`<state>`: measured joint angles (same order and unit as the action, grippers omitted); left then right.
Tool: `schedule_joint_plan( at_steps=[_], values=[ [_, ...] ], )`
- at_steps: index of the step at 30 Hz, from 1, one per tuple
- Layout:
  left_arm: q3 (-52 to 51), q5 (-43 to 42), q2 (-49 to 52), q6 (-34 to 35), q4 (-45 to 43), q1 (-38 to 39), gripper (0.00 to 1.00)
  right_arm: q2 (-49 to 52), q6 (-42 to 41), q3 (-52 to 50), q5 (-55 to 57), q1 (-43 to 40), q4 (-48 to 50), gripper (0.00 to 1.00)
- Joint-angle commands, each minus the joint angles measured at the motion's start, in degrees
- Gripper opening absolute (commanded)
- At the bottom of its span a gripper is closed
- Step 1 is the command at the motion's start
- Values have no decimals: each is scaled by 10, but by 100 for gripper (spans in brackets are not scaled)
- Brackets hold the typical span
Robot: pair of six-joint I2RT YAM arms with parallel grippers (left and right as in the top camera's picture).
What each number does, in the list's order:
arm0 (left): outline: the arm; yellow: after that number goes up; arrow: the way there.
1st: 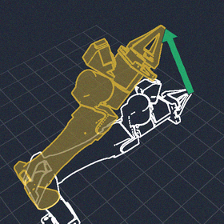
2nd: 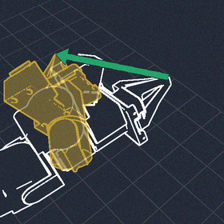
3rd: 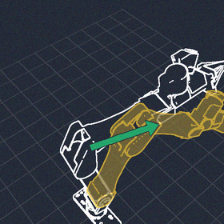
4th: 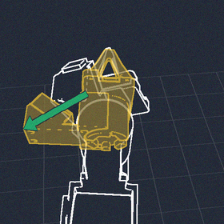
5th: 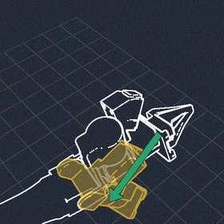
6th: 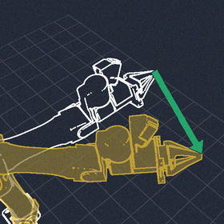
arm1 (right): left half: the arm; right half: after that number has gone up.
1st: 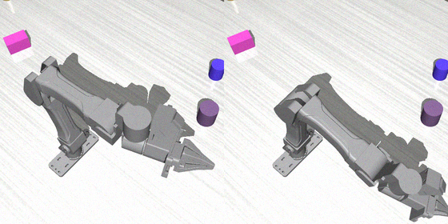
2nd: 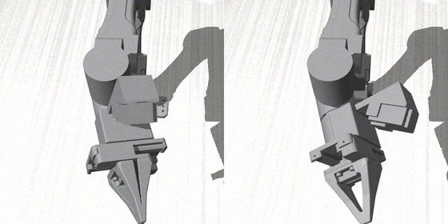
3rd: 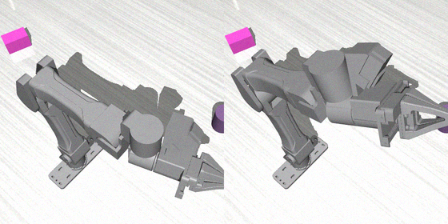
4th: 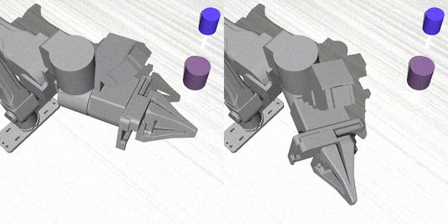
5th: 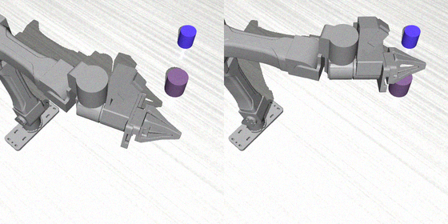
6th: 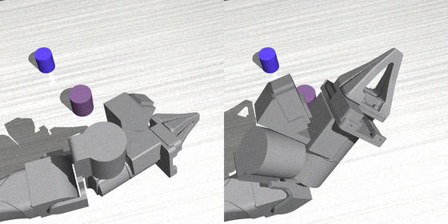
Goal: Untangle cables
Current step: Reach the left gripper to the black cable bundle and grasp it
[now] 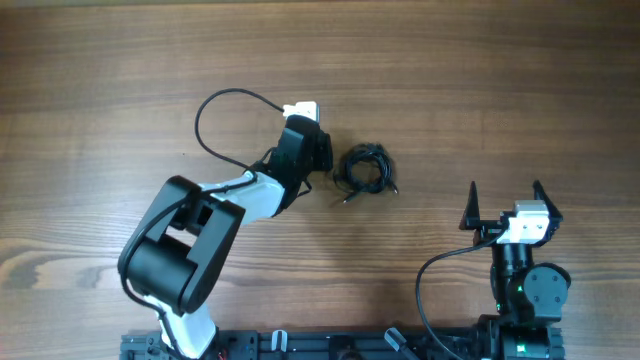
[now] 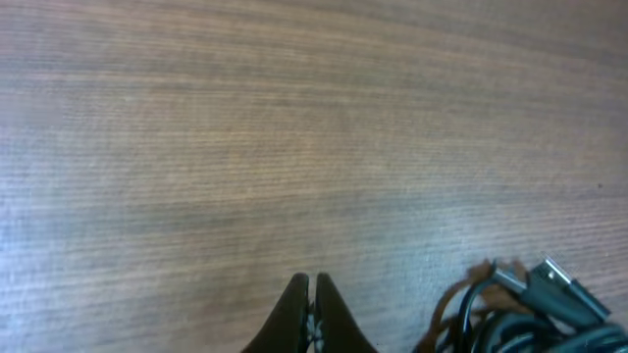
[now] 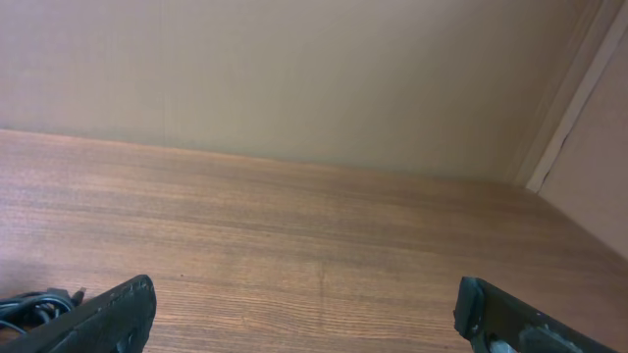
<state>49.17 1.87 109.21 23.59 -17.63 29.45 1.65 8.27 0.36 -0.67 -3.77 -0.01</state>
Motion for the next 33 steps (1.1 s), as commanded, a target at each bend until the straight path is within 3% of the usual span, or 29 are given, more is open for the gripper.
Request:
schedule_joint_plan(
  at_steps=[1,2,3,4,8,10,11,16,19,20,24,27,30,33],
  values=[
    [-4,-56,-13,1,1,-1,17,-3,7,-1,-7,3,2,100],
    [-4,-123,-13,-45,-21,-1,35,-3,7,-1,-7,3,2,100],
    [-4,-199,-13,-90,-43,-1,60,-3,7,-1,-7,3,2,100],
    [-4,-255,-13,-117,-59,-1,74,-3,7,-1,-7,3,2,100],
    [-4,-275,2,-221,-32,11,66,-3,7,-1,-7,3,2,100],
    [-4,-237,14,-236,-28,24,48,-3,7,-1,-7,3,2,100],
    [-4,-196,23,-236,-27,32,44,-3,7,-1,-7,3,2,100],
    [-4,-114,67,-236,-50,68,40,-3,7,-1,-7,3,2,100],
    [-4,-106,67,-231,-57,69,10,-3,7,-1,-7,3,2,100],
    [-4,-86,67,-210,-56,69,4,-3,7,-1,-7,3,2,100],
    [-4,97,66,1,-40,69,4,-3,7,-1,-7,3,2,100],
    [-4,161,39,104,18,66,4,-3,7,-1,-7,3,2,100],
    [-4,184,-20,170,118,66,4,-3,7,-1,-7,3,2,100],
    [-4,179,-89,174,187,67,4,-3,7,-1,-7,3,2,100]
  ],
)
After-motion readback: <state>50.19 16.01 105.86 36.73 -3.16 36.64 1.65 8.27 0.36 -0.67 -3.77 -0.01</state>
